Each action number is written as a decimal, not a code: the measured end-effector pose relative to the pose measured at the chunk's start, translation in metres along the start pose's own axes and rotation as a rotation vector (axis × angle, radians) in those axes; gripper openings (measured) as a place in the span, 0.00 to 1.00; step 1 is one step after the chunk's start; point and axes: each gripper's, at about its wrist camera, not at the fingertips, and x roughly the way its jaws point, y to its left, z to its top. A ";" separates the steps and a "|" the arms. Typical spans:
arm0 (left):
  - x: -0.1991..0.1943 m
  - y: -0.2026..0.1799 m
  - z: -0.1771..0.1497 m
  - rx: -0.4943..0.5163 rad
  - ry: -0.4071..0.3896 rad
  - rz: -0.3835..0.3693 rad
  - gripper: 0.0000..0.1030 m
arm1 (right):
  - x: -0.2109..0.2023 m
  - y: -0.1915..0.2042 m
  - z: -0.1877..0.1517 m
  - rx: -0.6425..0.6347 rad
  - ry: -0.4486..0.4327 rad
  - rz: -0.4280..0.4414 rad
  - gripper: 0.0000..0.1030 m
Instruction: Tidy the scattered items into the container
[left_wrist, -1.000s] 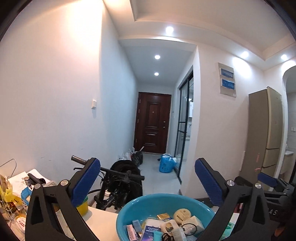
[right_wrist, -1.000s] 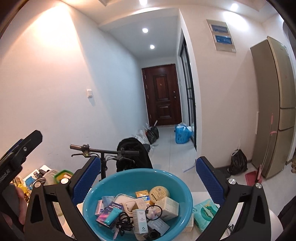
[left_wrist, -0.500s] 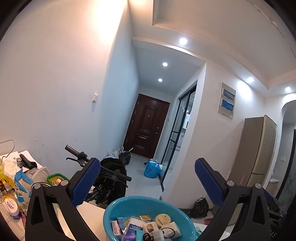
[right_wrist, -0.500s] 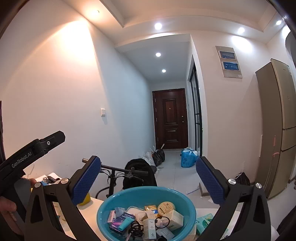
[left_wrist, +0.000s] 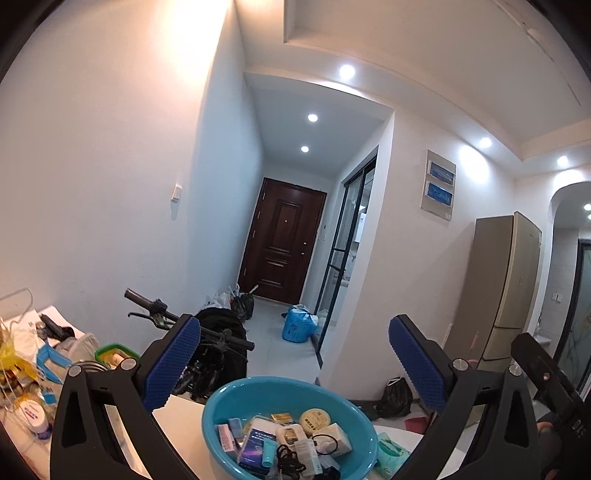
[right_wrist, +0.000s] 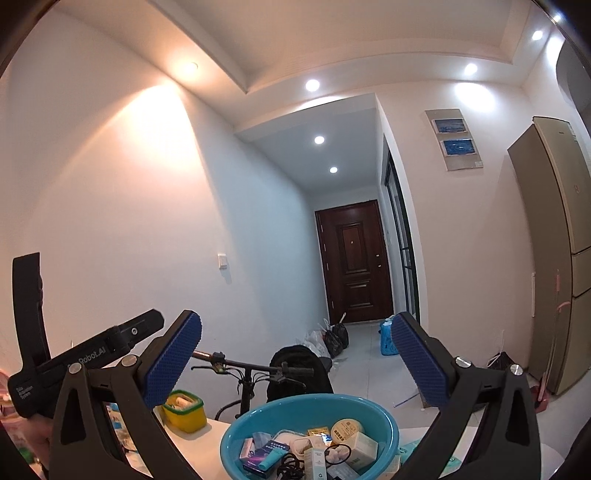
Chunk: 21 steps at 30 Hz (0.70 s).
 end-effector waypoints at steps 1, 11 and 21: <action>-0.005 -0.001 0.001 0.009 -0.010 0.007 1.00 | 0.000 -0.001 0.000 0.003 0.011 -0.016 0.99; -0.034 0.003 -0.004 -0.001 -0.013 -0.016 1.00 | -0.025 0.004 0.011 0.003 0.079 -0.042 0.99; -0.078 -0.009 -0.009 0.087 0.031 -0.028 1.00 | -0.070 0.024 0.018 -0.042 0.080 -0.071 0.99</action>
